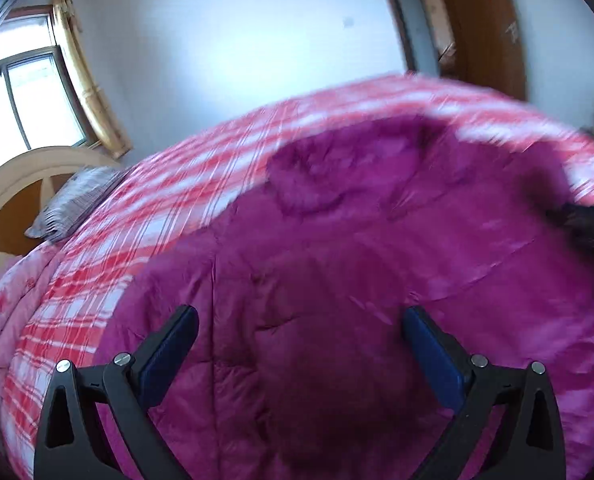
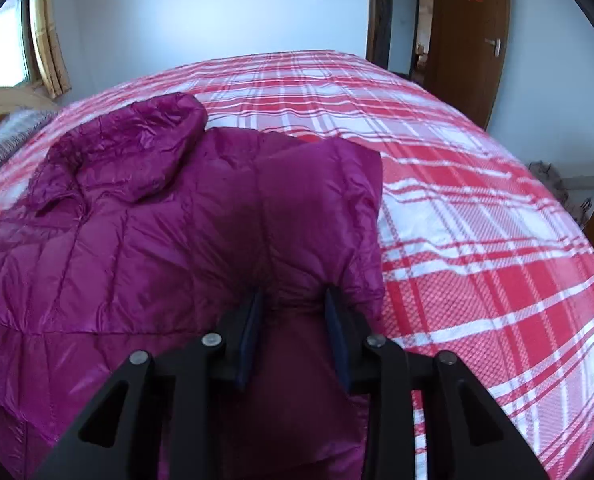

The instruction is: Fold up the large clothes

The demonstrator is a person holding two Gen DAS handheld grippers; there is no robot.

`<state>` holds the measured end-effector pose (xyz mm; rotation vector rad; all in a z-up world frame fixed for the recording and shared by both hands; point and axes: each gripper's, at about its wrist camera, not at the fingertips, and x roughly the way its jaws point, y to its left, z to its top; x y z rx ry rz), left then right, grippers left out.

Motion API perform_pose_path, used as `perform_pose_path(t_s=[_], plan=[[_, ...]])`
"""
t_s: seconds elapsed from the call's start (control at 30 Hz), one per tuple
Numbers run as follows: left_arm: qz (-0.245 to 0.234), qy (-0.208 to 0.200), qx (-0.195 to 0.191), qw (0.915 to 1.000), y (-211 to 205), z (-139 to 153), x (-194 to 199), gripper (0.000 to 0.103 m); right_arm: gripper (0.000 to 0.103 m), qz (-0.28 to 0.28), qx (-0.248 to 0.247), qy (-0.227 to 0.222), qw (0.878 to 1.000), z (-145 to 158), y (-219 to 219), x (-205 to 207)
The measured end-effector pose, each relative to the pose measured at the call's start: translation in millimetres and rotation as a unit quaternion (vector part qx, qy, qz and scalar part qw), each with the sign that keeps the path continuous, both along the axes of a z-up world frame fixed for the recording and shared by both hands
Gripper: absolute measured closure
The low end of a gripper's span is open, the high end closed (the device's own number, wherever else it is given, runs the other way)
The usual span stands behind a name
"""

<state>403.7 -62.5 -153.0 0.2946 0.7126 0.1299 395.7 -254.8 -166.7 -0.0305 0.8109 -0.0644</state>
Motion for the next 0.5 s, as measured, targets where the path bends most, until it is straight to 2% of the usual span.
perform_pose_path(t_s=[0.07, 0.17, 0.23, 0.33, 0.43, 0.5], plan=[[0.004, 0.040, -0.017, 0.9991, 7, -19, 11, 0.001, 0.065, 0.001, -0.011, 0.001, 1.000, -1, 2, -2], [0.006, 0.042, -0.033, 0.9985, 13, -21, 11, 0.001, 0.065, 0.009, -0.018, 0.008, 1.000, 0, 1, -3], [0.005, 0.041, -0.038, 0.9984, 15, -22, 10, 0.001, 0.066, 0.004, -0.021, 0.008, 1.000, 12, -1, -11], [0.007, 0.048, -0.052, 0.9975, 18, -25, 9, 0.001, 0.066, -0.011, 0.004, -0.024, 1.000, 33, 3, -17], [0.007, 0.058, -0.077, 0.9954, 24, -26, 12, 0.001, 0.065, 0.021, 0.022, -0.031, 0.999, 44, 26, -20], [0.008, 0.065, -0.103, 0.9925, 31, -28, 14, 0.001, 0.065, 0.050, 0.023, -0.021, 0.998, 39, 47, -20]])
